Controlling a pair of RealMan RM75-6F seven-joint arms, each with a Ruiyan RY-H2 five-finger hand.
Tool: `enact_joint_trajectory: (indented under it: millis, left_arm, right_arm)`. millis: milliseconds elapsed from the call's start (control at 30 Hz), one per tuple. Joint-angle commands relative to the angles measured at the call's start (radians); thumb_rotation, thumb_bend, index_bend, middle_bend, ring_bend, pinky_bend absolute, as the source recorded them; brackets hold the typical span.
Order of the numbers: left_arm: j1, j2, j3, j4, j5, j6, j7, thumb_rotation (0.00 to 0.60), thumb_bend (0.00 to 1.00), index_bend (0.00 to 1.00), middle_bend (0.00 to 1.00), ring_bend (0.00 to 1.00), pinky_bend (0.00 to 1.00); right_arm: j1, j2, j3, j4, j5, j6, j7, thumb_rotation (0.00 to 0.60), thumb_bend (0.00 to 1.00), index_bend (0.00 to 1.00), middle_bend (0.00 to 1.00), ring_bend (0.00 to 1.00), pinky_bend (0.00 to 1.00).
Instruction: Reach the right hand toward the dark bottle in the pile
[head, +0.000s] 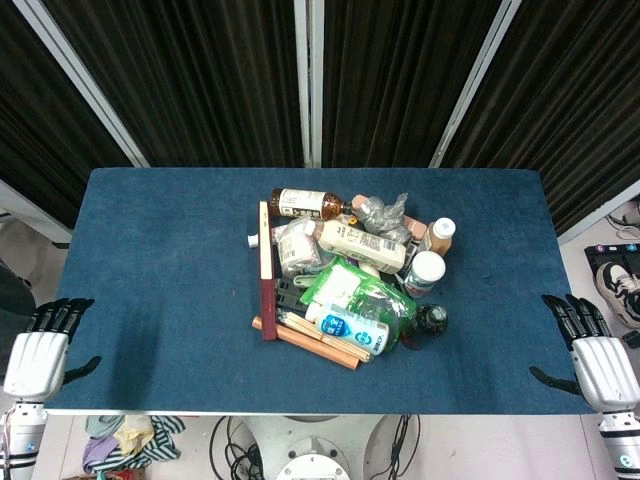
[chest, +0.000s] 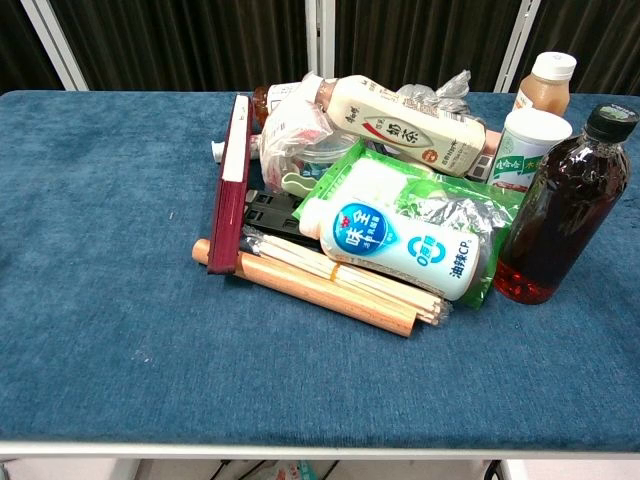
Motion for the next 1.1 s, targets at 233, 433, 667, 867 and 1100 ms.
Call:
enact_joint_trajectory:
  millis: [233, 433, 667, 867, 1100]
  left_arm:
    - [-0.001, -0.002, 0.0, -0.002, 0.002, 0.0, -0.001, 0.6, 0.09, 0.17, 0.2, 0.16, 0.19]
    - [0.001, -0.003, 0.003, -0.011, 0.014, 0.011, 0.004, 0.6, 0.09, 0.17, 0.2, 0.16, 0.19]
    - [0.014, 0.007, 0.007, -0.023, 0.009, 0.022, 0.006, 0.6, 0.09, 0.17, 0.2, 0.16, 0.19]
    - [0.022, 0.013, 0.007, -0.027, 0.001, 0.025, 0.003, 0.6, 0.09, 0.17, 0.2, 0.16, 0.19]
    - [0.025, 0.013, 0.006, -0.024, -0.003, 0.025, -0.005, 0.6, 0.09, 0.17, 0.2, 0.16, 0.19]
  right_arm:
    - [0.021, -0.027, 0.007, 0.039, -0.043, 0.004, 0.054, 0.6, 0.02, 0.0, 0.1, 0.0, 0.1]
    - [0.127, -0.066, 0.025, 0.055, -0.052, -0.14, 0.088, 0.6, 0.02, 0.0, 0.1, 0.0, 0.11]
    - [0.255, -0.162, 0.056, 0.102, -0.046, -0.289, 0.149, 0.6, 0.02, 0.0, 0.1, 0.0, 0.12]
    - [0.335, -0.218, 0.042, 0.139, -0.085, -0.356, 0.27, 0.6, 0.02, 0.0, 0.12, 0.03, 0.17]
    - [0.372, -0.26, 0.008, 0.199, -0.128, -0.34, 0.442, 0.6, 0.12, 0.11, 0.23, 0.16, 0.35]
